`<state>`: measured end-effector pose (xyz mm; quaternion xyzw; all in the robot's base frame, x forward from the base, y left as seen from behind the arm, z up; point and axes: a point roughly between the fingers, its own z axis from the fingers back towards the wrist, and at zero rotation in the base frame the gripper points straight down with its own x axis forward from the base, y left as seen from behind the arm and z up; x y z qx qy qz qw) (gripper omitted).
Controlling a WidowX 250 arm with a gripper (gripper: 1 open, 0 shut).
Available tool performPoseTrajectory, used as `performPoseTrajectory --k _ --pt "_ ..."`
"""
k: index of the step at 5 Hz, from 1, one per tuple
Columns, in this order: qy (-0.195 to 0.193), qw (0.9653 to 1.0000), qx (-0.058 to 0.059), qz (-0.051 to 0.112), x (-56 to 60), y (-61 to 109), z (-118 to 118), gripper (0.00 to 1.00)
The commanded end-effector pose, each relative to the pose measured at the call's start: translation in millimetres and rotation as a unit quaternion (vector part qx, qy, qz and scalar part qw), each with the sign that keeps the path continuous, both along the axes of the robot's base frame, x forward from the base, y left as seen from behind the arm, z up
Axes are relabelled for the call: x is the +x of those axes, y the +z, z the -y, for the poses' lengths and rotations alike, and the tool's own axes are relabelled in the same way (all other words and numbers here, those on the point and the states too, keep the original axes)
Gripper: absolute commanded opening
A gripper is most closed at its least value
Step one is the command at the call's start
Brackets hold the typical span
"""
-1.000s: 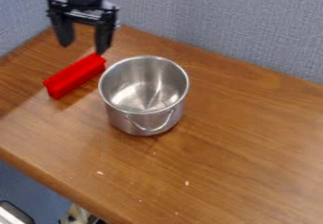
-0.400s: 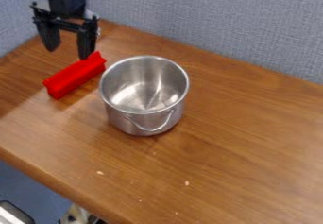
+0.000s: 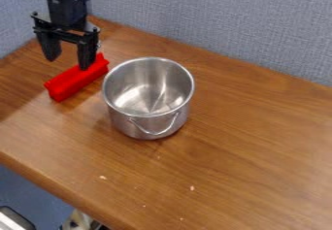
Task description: Put the red object in the metal pot
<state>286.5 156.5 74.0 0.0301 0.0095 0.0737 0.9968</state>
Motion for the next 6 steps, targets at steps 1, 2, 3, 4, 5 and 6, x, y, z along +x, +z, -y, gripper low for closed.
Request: performPoseTrajectory --k 1,2,3,4,5,6 --pt "-0.016 0.9997 0.011 0.011 2.5 6.8 2.4 1.0" --pt "-0.025 0.9995 0.01 0.017 3.6 7.9 6.0 1.0" --pt "-0.036 0.999 0.012 0.024 4.7 8.7 8.4 1.0" --pt "-0.049 0.998 0.016 0.035 5.7 11.2 10.7 1.0" --pt "-0.057 0.9974 0.018 0.041 8.3 11.8 10.8 1.0" --pt "-0.064 0.9968 0.02 0.043 9.5 12.8 10.6 1.0"
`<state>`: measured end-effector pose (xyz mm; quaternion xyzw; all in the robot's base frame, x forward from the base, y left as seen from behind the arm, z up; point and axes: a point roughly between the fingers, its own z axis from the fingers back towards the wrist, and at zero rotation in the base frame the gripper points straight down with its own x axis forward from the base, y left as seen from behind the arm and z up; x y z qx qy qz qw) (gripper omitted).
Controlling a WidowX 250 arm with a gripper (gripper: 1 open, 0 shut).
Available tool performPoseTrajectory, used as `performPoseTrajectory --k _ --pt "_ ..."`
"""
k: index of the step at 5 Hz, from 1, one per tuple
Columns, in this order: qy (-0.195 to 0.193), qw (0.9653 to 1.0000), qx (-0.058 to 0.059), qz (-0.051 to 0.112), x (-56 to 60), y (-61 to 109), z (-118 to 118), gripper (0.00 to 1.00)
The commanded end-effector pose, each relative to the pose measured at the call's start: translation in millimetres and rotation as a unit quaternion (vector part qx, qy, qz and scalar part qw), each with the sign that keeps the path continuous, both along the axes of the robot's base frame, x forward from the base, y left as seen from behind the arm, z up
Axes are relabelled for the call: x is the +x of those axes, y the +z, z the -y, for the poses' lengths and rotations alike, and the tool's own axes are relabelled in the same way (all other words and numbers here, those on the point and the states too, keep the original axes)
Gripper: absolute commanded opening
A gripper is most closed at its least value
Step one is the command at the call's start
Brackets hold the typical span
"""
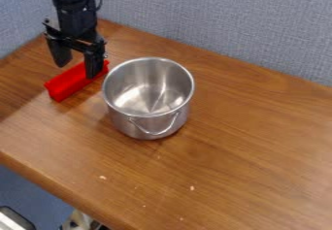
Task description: Put the red object in the metal pot
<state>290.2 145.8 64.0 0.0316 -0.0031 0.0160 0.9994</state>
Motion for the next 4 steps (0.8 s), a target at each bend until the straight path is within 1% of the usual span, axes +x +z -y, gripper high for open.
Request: performPoseTrajectory --k 1,3,4 --pt "-0.012 0.9991 0.019 0.035 7.2 23.2 -1.2 1.0" --pt "-0.027 0.9985 0.023 0.042 8.5 26.6 -2.0 1.0" --pt "-0.033 0.9981 0.027 0.044 9.2 28.4 -2.9 1.0"
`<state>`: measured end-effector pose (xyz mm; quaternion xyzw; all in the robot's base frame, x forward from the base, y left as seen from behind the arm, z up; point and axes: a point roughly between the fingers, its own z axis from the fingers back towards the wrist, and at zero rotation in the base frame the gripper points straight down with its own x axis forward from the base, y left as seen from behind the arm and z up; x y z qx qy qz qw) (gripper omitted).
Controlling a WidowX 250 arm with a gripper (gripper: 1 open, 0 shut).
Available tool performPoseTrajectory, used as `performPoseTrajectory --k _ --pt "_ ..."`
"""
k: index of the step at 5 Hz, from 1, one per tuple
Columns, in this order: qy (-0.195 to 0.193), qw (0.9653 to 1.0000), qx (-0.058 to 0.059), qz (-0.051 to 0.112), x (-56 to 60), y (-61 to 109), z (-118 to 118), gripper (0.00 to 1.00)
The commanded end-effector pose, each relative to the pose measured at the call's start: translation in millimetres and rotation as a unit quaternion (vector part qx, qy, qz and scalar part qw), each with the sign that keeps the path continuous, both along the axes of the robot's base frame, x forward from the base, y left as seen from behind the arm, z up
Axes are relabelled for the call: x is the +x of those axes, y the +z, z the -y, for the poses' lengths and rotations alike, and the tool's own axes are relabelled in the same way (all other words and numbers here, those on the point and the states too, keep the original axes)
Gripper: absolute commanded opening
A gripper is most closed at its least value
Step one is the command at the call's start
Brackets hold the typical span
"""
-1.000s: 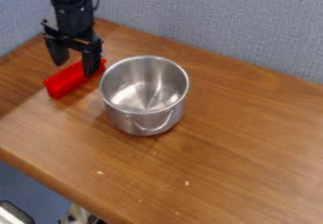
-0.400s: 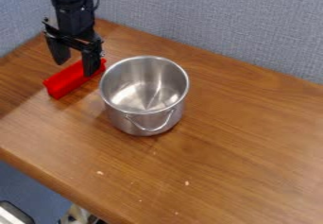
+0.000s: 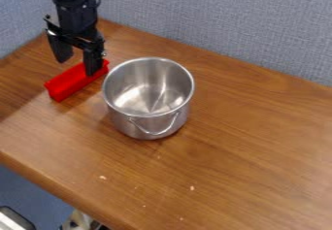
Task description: Put the red object in the metal pot
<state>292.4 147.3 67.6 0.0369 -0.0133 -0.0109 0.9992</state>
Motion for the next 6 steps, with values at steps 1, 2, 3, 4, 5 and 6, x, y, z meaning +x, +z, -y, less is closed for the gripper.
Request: performPoseTrajectory --k 1,2,3,4,5,6 --pt "-0.004 0.9992 0.033 0.02 7.0 14.1 -7.4 1.0" --pt "-0.005 0.9989 0.045 0.004 6.4 3.6 -11.6 1.0" --pt "-0.005 0.9988 0.049 -0.007 7.5 -8.7 -13.5 1.0" --pt "-0.003 0.9985 0.052 -0.016 10.0 -17.5 -14.9 1.0" --pt "-0.001 0.9983 0.054 -0.023 11.5 -23.7 -16.4 1.0" --pt "0.003 0.998 0.057 -0.028 11.7 -28.0 -17.8 0.0"
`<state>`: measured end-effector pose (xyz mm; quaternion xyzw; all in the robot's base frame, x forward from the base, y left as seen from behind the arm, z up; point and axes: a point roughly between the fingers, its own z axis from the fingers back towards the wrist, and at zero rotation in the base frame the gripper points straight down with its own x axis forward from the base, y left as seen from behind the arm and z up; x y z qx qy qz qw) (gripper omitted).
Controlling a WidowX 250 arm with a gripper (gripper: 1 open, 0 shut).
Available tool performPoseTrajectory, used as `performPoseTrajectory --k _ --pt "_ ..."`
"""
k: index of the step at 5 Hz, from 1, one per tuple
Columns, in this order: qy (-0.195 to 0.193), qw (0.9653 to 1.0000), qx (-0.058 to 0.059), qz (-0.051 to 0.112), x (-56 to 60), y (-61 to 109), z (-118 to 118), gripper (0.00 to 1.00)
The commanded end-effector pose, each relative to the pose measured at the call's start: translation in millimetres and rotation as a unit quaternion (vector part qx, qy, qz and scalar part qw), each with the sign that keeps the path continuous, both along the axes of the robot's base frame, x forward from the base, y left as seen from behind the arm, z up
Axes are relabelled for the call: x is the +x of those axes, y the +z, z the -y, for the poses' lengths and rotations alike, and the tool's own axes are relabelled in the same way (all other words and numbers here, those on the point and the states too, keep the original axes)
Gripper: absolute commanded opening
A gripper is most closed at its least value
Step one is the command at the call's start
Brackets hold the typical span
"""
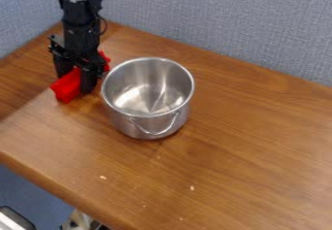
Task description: Put the red object in the metal pot
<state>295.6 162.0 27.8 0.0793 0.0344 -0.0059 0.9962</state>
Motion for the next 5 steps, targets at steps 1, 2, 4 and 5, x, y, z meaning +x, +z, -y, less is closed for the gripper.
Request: performPoseTrajectory --k 1,2,4,5 --pt "-0.002 0.9997 0.012 0.02 8.1 13.9 -3.3 0.0" --pt "0.002 0.9997 0.01 0.021 7.5 16.8 -3.0 0.0" --pt "0.011 0.9996 0.007 0.024 6.3 22.3 -2.9 0.0" --pt "0.016 0.9995 0.006 0.025 5.6 24.9 -3.1 0.0"
